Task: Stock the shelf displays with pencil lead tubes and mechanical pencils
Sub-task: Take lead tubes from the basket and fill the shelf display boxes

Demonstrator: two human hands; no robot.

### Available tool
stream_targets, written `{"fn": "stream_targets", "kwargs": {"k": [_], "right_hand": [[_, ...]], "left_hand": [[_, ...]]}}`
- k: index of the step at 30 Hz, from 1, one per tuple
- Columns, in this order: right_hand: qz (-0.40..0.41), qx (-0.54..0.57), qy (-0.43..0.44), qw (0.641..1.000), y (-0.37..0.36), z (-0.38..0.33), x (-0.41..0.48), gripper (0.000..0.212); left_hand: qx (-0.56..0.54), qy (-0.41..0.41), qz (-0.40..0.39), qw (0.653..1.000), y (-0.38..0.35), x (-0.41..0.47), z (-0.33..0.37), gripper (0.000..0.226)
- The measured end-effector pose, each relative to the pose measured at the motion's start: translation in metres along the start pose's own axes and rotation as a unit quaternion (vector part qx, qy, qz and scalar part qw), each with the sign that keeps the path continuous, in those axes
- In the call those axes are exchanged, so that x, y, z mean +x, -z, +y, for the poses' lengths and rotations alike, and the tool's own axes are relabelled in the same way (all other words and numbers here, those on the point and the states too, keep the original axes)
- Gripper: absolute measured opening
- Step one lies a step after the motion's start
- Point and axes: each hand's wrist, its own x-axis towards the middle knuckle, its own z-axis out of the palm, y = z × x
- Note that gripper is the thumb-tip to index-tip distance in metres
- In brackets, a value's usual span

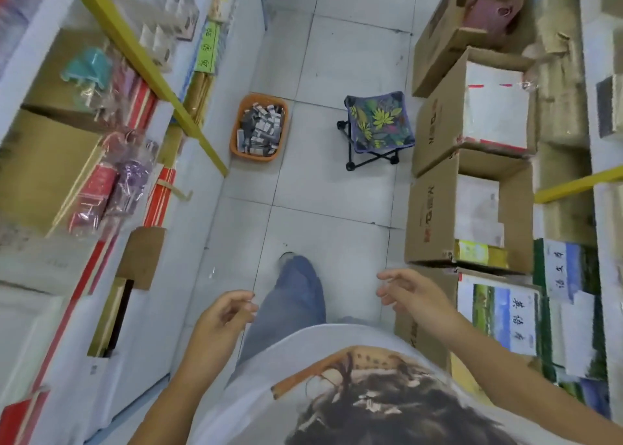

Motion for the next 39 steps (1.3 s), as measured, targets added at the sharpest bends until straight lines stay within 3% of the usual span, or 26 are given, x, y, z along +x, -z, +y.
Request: {"fn": "stream_targets", "kwargs": {"k": [9,17,22,28,39], "right_hand": [[0.015,0.031,-0.011,0.999,0.053,-0.12,0.111,0.015],[-0.028,-0.038,-0.005,0.999,0.124,-0.237,0.254,0.017],[-0.115,-0.164,0.053,0.978,0.149,-0.344,0.324,0.018],[-0.189,-0.254,0.096,0.944,0.118,-0.429,0.38,0.014],[-0.211,-0.262,0.094,0.937,0.08,-0.498,0.452,0.017]], "left_hand": [[0.02,-0.044,-0.047,0.998,0.004,0.15,0.169,0.022],[-0.039,-0.033,0.023,0.998,-0.023,0.255,0.272,0.023],[-0.105,0.013,0.099,0.989,-0.025,0.272,0.3,0.024],[-0.181,0.082,0.197,0.96,-0.016,0.278,0.294,0.022],[-0.216,0.081,0.237,0.944,0.001,0.355,0.329,0.019]]}}
